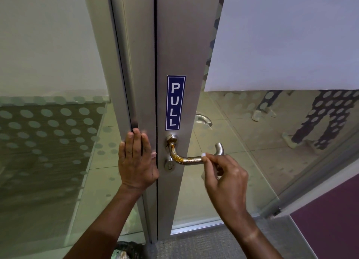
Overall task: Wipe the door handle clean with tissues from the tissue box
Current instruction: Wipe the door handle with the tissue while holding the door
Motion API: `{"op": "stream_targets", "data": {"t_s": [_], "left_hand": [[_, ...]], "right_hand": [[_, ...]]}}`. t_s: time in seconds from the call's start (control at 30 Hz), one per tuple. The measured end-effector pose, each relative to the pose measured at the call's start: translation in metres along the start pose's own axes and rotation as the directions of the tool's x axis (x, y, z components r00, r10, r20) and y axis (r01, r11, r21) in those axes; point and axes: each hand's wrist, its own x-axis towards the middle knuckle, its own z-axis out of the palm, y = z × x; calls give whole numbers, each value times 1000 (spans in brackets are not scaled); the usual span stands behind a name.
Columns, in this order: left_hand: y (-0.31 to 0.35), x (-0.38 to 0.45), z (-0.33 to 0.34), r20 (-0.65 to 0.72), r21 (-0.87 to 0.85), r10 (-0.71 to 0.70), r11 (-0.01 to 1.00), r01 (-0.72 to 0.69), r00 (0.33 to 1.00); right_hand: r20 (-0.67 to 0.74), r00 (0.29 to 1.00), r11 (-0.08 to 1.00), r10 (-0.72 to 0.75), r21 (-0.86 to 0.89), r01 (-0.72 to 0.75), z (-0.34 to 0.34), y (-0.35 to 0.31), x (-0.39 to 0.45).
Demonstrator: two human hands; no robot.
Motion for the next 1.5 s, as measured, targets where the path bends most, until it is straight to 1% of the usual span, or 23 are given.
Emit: {"op": "stream_targets", "data": {"t_s": [0.1,0.2,0.33,0.5,0.57,0.7,0.77,0.9,1.1,1.2,1.27,1.3,1.37,1.43,1.5], "left_hand": [[1,1,-1,2,5,0,1000,0,1000],[1,1,-1,-1,5,6,1000,-6,1000],[0,0,0,-1,11,6,1000,-6,1000],[0,0,0,2,12,7,1000,-7,1000],[1,0,0,-3,13,5,1000,-5,1000],[1,2,0,-12,7,2,1000,-2,1000],[1,2,1,-1,11,-1,1000,1,1000],[0,0,1,0,34,-1,999,1,1000],[1,0,1,-2,35,3,999,-3,1000],[1,0,1,-9,32,2,999,-2,1000],[1,0,1,-11,28,3,1000,-3,1000],[1,0,0,-9,24,1,1000,0,1000],[2,0,1,-10,21,-2,1000,2,1000],[2,0,1,-7,29,-7,1000,7,1000],[1,0,1,-8,32,-6,999,6,1000]], "right_hand": [[-82,996,998,40,-41,-44,-10,12,8],[-115,991,997,72,-23,-76,-10,10,7],[-53,998,1000,-15,27,17,13,-14,-10],[-5,999,996,-48,76,48,23,-25,-13],[0,999,996,-43,76,42,18,-20,-12],[-74,995,996,74,56,-70,1,0,-7],[-90,991,993,97,71,-91,-2,3,-7],[-40,998,989,49,140,-43,17,-20,-18],[-20,1000,990,4,139,-1,28,-32,-19],[7,1000,986,-11,167,9,36,-39,-19],[31,998,970,52,235,-58,39,-44,-18],[56,991,945,122,298,-133,38,-47,-15],[122,961,858,248,432,-276,26,-50,-8],[166,946,813,280,484,-325,8,-46,2],[198,947,832,253,455,-318,-7,-38,13]]}}
